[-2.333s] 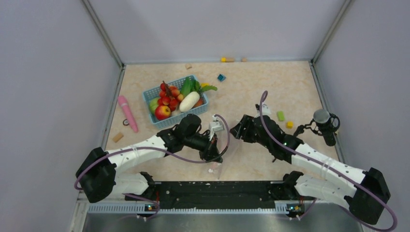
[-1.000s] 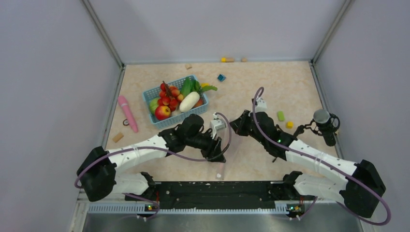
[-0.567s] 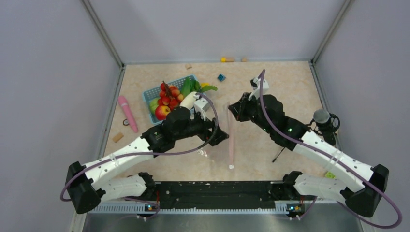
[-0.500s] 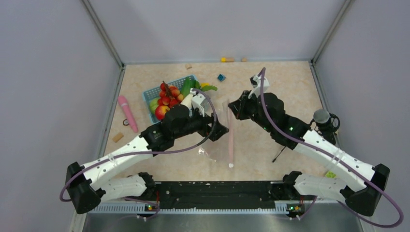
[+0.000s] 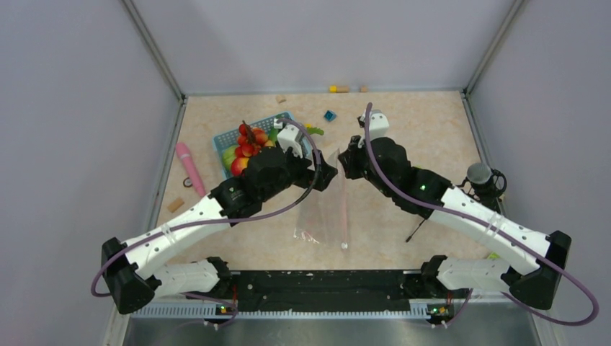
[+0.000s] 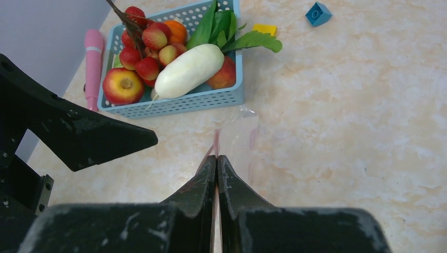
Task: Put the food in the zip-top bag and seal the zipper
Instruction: Open the zipper of the food storage bag.
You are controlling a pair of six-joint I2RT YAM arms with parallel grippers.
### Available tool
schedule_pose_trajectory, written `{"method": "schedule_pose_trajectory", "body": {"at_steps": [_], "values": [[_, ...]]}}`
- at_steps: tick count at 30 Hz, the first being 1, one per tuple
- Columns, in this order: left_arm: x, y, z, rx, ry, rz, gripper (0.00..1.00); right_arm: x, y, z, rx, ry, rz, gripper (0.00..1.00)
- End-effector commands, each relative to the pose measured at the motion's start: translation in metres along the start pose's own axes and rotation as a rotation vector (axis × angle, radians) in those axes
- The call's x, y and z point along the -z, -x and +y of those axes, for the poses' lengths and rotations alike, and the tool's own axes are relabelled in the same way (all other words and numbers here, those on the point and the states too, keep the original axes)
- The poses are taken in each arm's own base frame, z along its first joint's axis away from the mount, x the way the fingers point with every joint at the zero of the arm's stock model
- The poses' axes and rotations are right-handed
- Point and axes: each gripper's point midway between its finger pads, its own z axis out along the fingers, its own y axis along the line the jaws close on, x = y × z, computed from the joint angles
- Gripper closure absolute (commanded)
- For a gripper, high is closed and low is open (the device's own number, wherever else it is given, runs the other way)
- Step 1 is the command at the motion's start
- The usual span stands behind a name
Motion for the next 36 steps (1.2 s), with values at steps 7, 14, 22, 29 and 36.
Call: {"method": "schedule_pose_trajectory", "body": {"at_steps": [7, 14, 22, 29, 36], "values": [[-0.015, 0.017, -0.013, 0.037, -0.020, -0.027, 0.08, 0.006, 0.026, 0.008, -0.026, 0.010, -0.081, 1.00], [-0.026, 0.005, -0.010, 0.059, -0.013, 0.005, 0.11, 0.003, 0.025, 0.005, -0.041, -0.016, -0.086, 1.00], [-0.030, -0.005, 0.009, 0.060, 0.082, 0.017, 0.30, 0.006, 0.022, 0.005, -0.042, 0.000, -0.085, 1.00], [-0.037, -0.026, 0.022, 0.055, 0.131, 0.081, 0.49, 0.009, 0.022, 0.005, -0.040, 0.012, -0.086, 1.00], [-0.033, -0.060, 0.030, 0.042, 0.129, 0.180, 0.78, 0.010, 0.022, -0.006, -0.026, -0.042, -0.098, 1.00]]}}
